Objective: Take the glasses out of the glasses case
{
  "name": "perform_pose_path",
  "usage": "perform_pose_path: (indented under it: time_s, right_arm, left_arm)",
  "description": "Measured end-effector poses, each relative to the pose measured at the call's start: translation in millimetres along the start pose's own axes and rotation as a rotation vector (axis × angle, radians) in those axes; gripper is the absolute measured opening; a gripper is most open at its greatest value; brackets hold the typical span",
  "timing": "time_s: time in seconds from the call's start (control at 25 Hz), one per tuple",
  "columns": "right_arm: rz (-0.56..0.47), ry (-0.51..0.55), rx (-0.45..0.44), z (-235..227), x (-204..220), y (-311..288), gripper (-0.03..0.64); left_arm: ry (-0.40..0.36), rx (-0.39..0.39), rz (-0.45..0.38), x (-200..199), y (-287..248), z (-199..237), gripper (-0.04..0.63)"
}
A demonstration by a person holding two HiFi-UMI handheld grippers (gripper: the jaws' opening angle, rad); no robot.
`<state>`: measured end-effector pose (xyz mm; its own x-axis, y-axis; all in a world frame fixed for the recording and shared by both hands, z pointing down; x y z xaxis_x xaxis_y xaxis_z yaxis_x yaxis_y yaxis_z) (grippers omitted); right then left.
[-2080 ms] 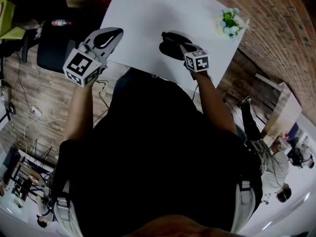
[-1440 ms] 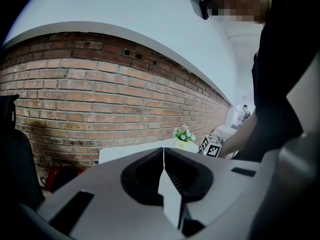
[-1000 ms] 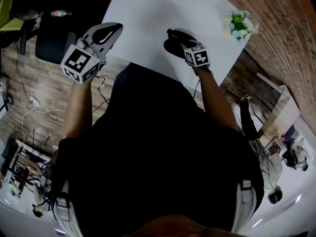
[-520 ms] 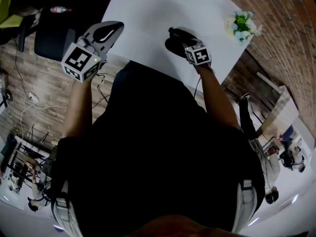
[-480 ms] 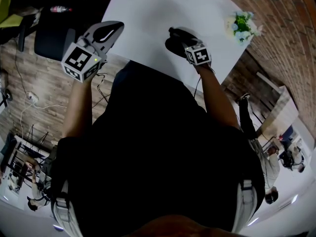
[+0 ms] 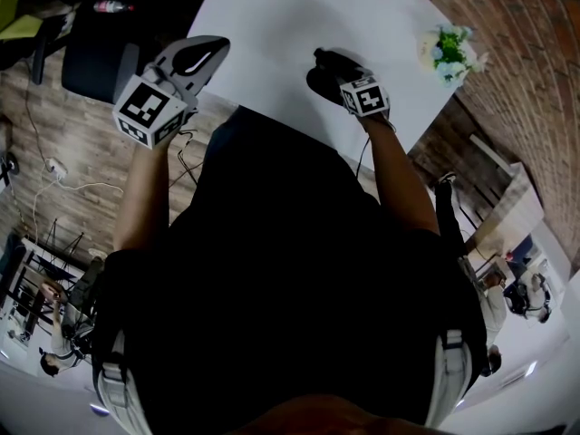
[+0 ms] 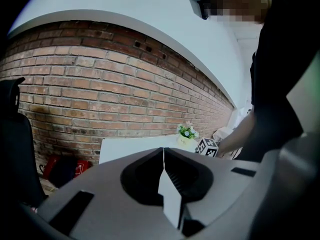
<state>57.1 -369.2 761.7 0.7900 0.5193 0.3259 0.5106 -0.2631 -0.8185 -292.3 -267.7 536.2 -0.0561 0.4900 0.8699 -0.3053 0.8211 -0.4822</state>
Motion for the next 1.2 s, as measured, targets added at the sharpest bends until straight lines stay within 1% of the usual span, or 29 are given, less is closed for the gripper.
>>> perform_pose_path:
  time_s: [0.08, 0.24, 0.32, 0.4, 0.48, 0.72, 0.92, 1.04, 1.2]
  right_arm:
    - [0.015, 0.018, 0.000, 1.2, -1.1, -1.2, 0.084]
    - [0.057, 0.057, -0.004, 1.7, 1.0, -2.4, 0.084]
    - [0.075, 0.071, -0.006, 2.5, 2.6, -4.0, 0.084]
    - [0.089, 0.087, 0.003, 3.2, 2.6, -5.2, 0.083]
    - [0.104, 0.095, 0.014, 3.7, 2.7, -6.2, 0.081]
    - [0.108, 0.123, 0.028, 3.0, -0.5, -7.9, 0.060]
    - [0.129, 0.138, 0.035, 1.9, 0.5, -9.0, 0.055]
    - [0.137, 0.150, 0.043, 2.9, -0.4, -9.2, 0.052]
    - [0.136, 0.142, 0.045, 3.3, -0.9, -8.9, 0.049]
  left_arm:
    - [0.016, -0.009, 0.011, -1.2, 2.0, 0.5, 0.012]
    - [0.003, -0.012, -0.006, 2.0, 3.7, 2.2, 0.012]
    - [0.018, -0.018, 0.006, 0.9, 4.1, 0.5, 0.012]
    - [0.030, -0.020, 0.011, 0.9, 5.2, 0.2, 0.012]
    - [0.023, -0.015, 0.000, 3.7, 6.9, 1.2, 0.012]
    - [0.030, -0.023, 0.019, 5.1, 8.4, 1.8, 0.012]
    - [0.019, -0.014, -0.001, 7.8, 7.8, 3.3, 0.012]
    - [0.032, -0.010, 0.005, 7.2, 8.5, 2.2, 0.012]
    - [0.015, -0.008, -0.008, 7.4, 8.1, 2.6, 0.012]
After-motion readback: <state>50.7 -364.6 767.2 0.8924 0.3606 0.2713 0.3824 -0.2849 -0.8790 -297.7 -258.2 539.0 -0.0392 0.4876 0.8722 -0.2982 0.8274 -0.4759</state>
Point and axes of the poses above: the fingertips, and each gripper's own axes: y backward along the fingers, z to its left, x out of its underside, the point moved 10 cm from there along y, backward along the fingers, and after that the axes turned 15 degrees about -x, right-handed, at the moved point
